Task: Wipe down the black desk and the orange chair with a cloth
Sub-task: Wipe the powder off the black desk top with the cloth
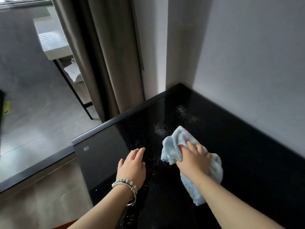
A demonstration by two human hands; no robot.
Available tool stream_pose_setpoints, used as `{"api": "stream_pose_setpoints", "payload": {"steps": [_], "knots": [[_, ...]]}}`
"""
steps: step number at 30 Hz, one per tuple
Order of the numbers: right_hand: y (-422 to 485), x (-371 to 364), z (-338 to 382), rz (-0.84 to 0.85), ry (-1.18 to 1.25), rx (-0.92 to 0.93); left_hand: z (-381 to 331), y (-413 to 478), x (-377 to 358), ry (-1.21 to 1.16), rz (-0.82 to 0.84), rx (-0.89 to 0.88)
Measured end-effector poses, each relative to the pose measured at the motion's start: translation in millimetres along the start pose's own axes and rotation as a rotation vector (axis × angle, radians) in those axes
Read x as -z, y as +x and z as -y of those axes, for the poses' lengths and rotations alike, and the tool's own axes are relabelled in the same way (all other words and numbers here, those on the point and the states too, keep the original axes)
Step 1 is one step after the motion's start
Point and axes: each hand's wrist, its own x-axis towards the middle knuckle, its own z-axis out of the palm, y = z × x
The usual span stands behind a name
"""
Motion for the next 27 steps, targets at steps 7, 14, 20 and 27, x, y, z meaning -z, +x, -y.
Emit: {"api": "stream_pose_setpoints", "payload": {"steps": [7,14,20,27], "knots": [[11,12,-6,-0.124,0.046,0.173,7,27,-1,0.176,0.05,0.041],[12,-1,-5,-0.074,-0.049,0.024,11,38,-14,0.218,0.228,0.233],[27,21,-11,-0.213,0.124,0.093,15,40,-10,0.204,0.209,0.21],[61,42,-64,0.054,-0.018,-0.452,16,43,-12,0.225,0.192,0.209]]}}
